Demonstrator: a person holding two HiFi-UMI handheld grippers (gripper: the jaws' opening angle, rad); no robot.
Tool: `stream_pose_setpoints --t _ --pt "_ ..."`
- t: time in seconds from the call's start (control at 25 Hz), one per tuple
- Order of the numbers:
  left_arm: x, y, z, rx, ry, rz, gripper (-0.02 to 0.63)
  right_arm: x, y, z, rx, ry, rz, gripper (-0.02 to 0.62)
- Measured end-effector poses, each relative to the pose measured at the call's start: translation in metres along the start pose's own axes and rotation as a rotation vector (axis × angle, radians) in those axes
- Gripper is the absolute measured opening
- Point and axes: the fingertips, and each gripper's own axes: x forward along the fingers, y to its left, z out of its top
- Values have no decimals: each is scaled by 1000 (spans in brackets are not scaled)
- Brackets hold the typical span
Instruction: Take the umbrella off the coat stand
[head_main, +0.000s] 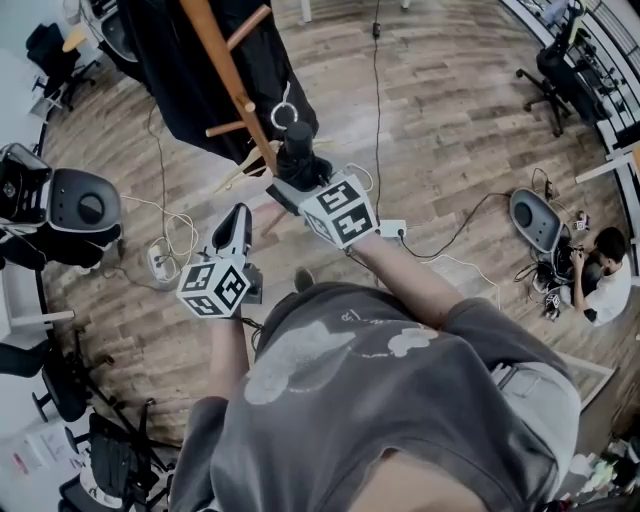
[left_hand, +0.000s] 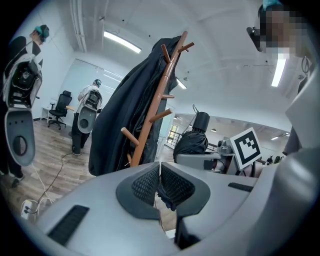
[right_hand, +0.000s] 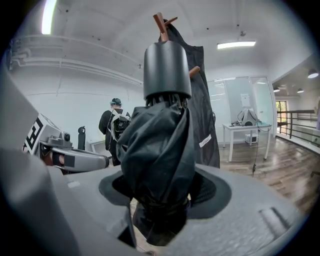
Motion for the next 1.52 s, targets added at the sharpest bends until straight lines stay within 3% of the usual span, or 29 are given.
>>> stream_pose_setpoints --t 0.36,0.72,1.08,1.52 --pt "-22 -41 -24 -10 -2 3 8 -51 2 -26 98 22 -2 272" --pt "-51 -102 -57 -16 8 14 8 -125 11 -63 98 53 2 272" --pt "-93 -134 -95 -34 21 77 8 -171 30 -101 121 81 43 270" --pt "-107 -148 -78 -2 -2 93 8 -183 35 -93 94 63 60 267"
